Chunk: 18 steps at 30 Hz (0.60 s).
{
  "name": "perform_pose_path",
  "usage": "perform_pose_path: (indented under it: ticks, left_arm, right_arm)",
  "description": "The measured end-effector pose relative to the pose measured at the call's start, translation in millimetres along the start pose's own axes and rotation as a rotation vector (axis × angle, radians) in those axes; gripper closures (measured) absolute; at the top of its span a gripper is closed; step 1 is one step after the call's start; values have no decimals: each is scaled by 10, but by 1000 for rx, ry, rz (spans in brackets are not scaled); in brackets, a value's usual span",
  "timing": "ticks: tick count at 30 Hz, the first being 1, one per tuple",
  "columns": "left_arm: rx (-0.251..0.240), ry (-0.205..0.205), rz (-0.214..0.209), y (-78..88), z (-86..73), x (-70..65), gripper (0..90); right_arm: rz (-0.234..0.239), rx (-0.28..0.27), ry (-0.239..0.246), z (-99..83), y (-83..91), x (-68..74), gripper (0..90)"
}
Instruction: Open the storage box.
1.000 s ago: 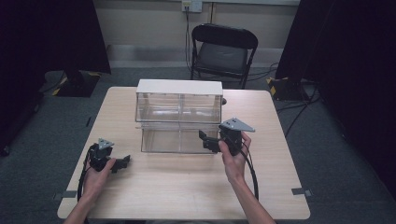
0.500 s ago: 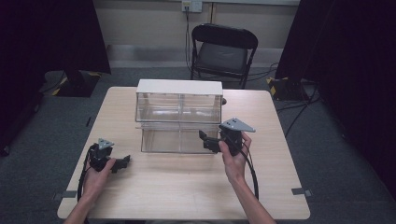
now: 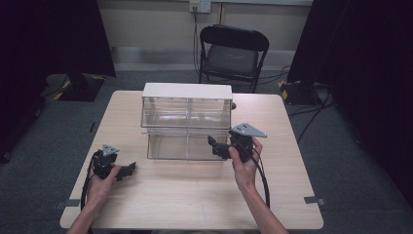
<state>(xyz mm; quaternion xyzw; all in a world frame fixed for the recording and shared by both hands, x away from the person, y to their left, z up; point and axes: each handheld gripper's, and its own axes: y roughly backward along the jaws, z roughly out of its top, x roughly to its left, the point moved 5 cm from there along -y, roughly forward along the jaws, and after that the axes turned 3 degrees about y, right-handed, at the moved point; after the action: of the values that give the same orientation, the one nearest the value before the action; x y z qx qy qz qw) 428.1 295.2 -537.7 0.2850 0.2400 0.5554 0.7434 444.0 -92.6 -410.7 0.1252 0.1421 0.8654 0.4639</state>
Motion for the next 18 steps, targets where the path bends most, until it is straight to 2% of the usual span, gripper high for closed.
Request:
perform_pose_path:
  ticks: [18]
  left_arm:
    - [-2, 1, 1, 0, 0, -1, 41]
  right_arm:
    - [-5, 2, -2, 3, -3, -3, 138]
